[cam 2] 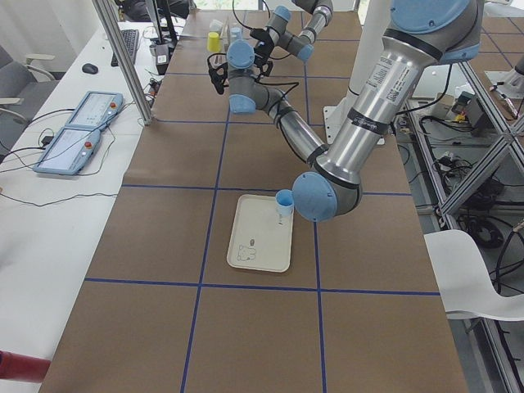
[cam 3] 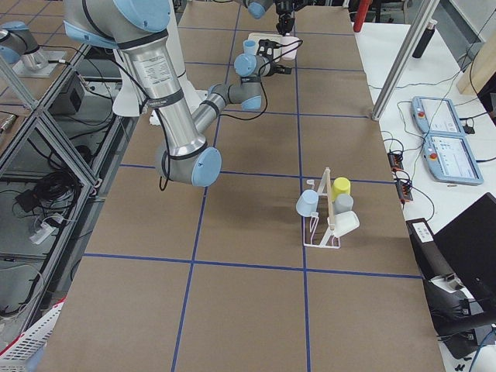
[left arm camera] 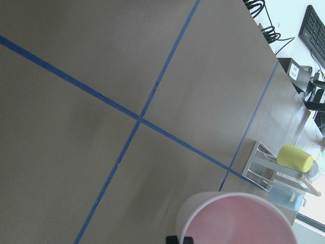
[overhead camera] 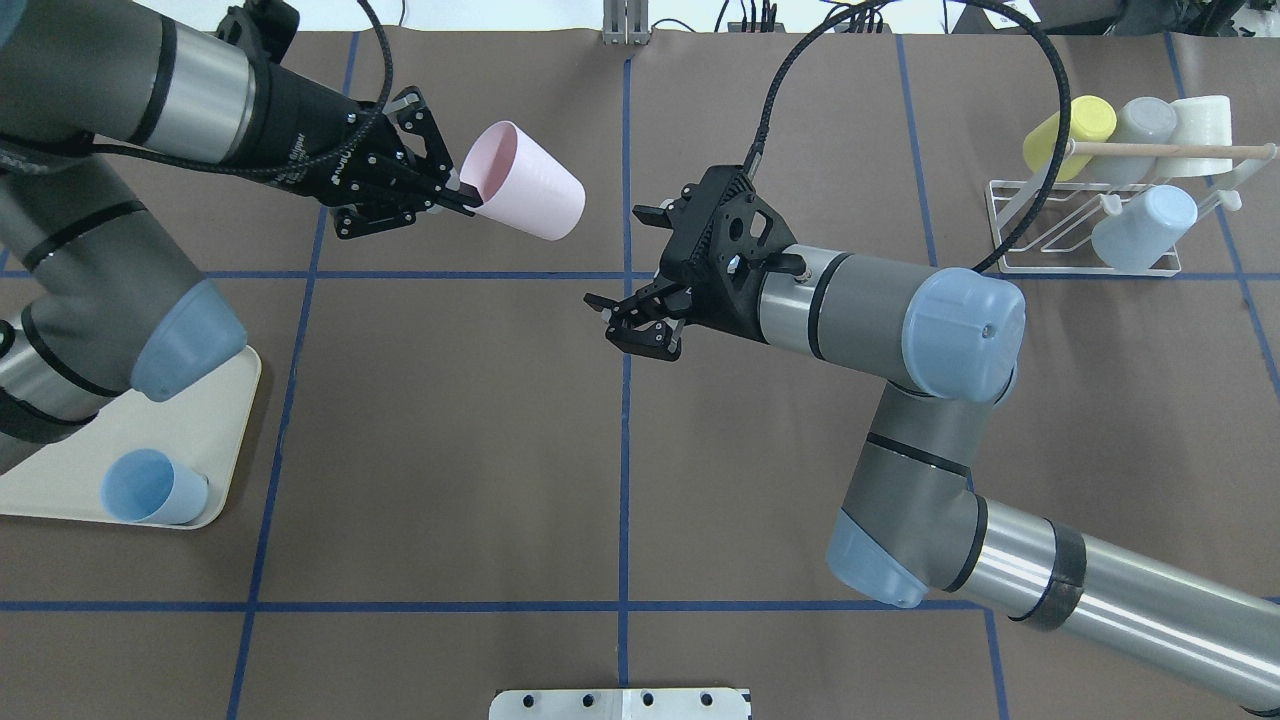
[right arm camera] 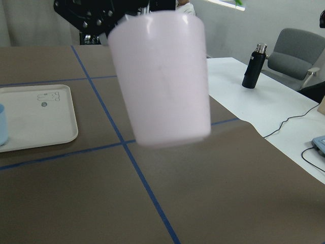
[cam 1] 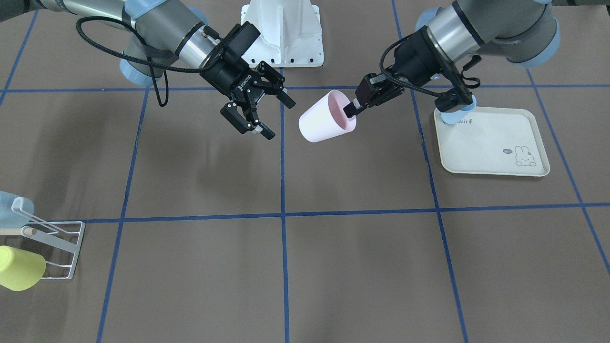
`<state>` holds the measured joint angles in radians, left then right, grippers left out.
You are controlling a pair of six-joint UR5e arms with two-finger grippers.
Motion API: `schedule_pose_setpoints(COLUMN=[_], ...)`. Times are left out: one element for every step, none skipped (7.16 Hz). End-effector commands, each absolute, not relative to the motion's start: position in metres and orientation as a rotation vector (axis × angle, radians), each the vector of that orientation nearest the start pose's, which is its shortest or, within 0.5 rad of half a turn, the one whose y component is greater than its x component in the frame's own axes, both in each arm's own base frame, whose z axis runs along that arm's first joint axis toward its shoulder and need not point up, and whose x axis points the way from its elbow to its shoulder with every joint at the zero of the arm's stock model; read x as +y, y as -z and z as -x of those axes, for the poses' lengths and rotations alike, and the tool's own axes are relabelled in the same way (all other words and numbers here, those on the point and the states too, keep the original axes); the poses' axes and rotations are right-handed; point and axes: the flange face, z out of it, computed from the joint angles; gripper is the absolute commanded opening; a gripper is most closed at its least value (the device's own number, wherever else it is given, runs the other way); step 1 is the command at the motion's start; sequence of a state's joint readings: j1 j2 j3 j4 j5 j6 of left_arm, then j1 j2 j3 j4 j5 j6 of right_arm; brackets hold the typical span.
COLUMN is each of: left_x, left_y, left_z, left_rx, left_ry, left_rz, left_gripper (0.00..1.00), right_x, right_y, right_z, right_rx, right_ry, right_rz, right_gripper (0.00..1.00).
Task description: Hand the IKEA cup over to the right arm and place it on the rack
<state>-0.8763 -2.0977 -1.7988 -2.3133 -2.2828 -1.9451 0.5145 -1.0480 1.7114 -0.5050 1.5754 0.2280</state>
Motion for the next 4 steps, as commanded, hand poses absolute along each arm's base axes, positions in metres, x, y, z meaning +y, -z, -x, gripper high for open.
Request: schedule_pose_setpoints(left_x=[-0.486, -0.484, -0.483, -0.479], left_y=[-0.164, -0.165, -0.166, -0.165], left_z=[-0.335, -0.339, -0.341, -0.345], left_rx=[1.523, 1.519, 1.517, 1.517], left_ry=[0.466, 0.458, 0.451, 0.44], left_rz=[0.195, 0.199, 0.2, 0.204], left_gripper=[0.0, 0.0, 0.0, 0.0], right_x=[-0.407, -0.408, -0.407, -0.407], right_y=[-0.171, -0.168, -0.168, -0.168], right_z=[0.461, 0.459, 0.459, 0.459], right_rx=[-1.048, -1.044, -1.025, -1.004], right_ry=[0.621, 0.624, 0.643, 0.664], right_rz=[-1.457, -1.467, -1.486, -1.503], right_gripper=[0.97, 0.97, 0.97, 0.97])
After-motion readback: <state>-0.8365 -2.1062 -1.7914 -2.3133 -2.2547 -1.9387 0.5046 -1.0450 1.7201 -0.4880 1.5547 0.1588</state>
